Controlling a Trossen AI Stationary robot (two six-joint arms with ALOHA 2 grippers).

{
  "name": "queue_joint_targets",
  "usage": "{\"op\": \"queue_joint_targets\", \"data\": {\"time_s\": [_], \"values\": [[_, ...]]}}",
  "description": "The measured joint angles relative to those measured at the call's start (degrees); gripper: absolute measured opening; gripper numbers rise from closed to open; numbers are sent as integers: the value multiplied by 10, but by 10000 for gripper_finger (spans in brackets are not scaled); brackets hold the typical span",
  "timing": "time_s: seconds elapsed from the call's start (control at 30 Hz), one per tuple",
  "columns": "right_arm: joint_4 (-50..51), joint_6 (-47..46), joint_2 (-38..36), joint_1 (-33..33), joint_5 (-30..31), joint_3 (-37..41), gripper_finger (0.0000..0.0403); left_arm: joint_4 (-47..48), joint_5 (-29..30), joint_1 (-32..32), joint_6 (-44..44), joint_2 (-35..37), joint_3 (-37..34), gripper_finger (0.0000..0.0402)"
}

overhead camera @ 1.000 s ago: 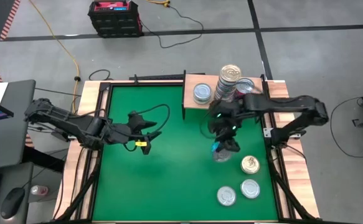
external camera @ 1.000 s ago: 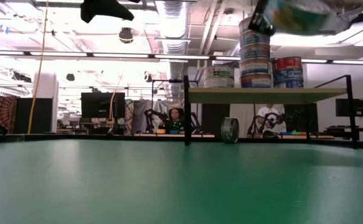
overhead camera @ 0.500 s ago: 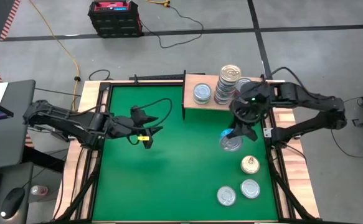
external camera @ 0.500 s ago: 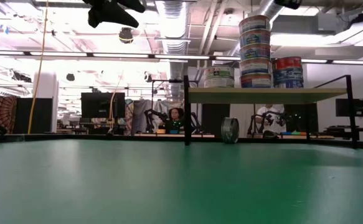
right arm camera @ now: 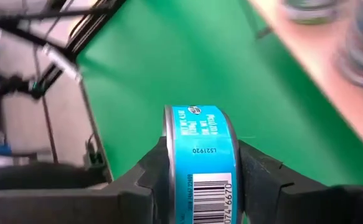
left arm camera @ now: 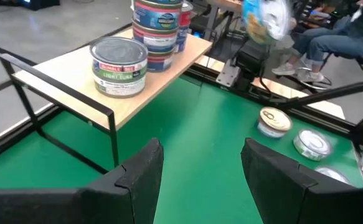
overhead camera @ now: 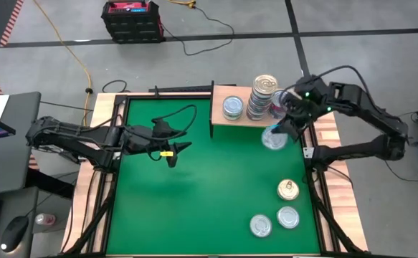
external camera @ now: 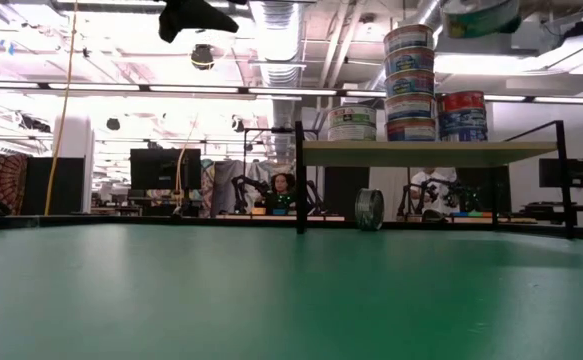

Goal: Stack canned seafood by type on shelf
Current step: Stack the light blue tuna can on top of the colored tuna cans

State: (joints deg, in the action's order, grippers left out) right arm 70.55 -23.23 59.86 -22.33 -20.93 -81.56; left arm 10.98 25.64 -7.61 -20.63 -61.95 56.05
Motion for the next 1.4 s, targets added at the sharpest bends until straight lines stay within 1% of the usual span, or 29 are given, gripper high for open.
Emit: {"op": "queue_joint_targets", "data": {"time_s": [0.2,0.43,0.5,0.6,0.7,0.8,0.93,1.13,1.27,1.4], "values": [[41,-19,-28,-103,-4,0,187,0,-13,0,8,0,0,206],[39,-29,-33,-218,-7,0,165,0,-12,3,17,0,0,206],[37,-24,-33,-245,-21,0,165,0,-12,3,28,0,0,206],[36,-20,-34,-281,-46,0,177,0,-16,3,29,0,0,206],[34,-18,-37,-314,-49,0,183,0,-23,3,35,0,0,206],[13,-18,-33,-351,-49,0,175,0,-25,3,44,0,0,206],[-23,-27,-25,-385,-51,0,166,-1,-25,3,52,0,0,206],[-42,-23,-17,-437,-64,1,179,0,-27,3,52,0,0,206],[-45,-18,-13,-467,-89,20,170,0,-27,3,52,0,0,206],[-55,-18,-18,-480,-94,49,167,0,-27,3,52,0,0,206]]}}
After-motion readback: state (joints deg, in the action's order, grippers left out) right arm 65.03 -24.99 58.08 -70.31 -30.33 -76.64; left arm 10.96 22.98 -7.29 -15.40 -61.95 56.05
